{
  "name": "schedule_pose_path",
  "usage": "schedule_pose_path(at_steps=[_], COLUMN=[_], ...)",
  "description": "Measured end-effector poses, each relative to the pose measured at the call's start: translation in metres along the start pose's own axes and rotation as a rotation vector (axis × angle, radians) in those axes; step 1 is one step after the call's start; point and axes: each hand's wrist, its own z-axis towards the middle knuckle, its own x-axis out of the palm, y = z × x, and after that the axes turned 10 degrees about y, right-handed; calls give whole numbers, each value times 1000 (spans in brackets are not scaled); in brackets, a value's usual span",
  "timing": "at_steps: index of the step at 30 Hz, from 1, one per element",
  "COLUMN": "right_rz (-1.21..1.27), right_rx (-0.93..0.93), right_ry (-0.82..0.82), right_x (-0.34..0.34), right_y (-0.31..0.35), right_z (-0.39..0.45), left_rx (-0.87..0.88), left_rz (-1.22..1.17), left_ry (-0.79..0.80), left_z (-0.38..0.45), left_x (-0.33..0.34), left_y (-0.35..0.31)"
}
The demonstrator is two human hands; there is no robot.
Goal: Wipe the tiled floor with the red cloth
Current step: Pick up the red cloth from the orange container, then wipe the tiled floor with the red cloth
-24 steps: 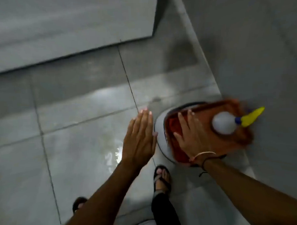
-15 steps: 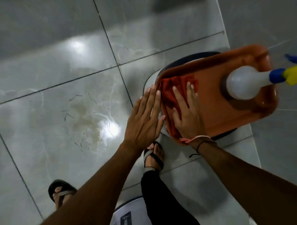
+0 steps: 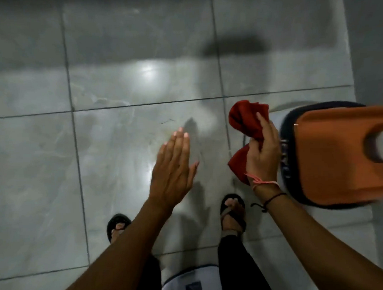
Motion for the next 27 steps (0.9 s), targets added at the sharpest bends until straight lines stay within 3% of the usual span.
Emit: schedule_pose_path(at_steps=[2, 5, 8, 11, 16, 21, 24, 27], right_rz=[14, -2, -102, -287, -512, -670, -730, -721], right_rx=[35, 123, 175, 114, -363, -890, -1318, -1516], right_ry=[56, 7, -50, 21, 182, 526, 739, 1041], right_x=[62, 134, 182, 218, 289, 347, 342, 305], right_y=[-18, -64, -118, -152, -129, -89, -114, -178], right_z=[1, 28, 77, 122, 152, 120, 59, -30], left_rx=[-123, -285, -314, -329, -332, -287, -233, -186], left_rz=[0, 11, 121, 117, 2, 1, 32, 55], left_ry=[37, 105, 45, -40, -203, -239, -223, -202], left_z=[-20, -45, -69, -77, -72, -72, -72, -70], left_x=[32, 94, 161, 218, 263, 263, 260, 257], left_y=[66, 164, 235, 267, 284, 288, 289, 292])
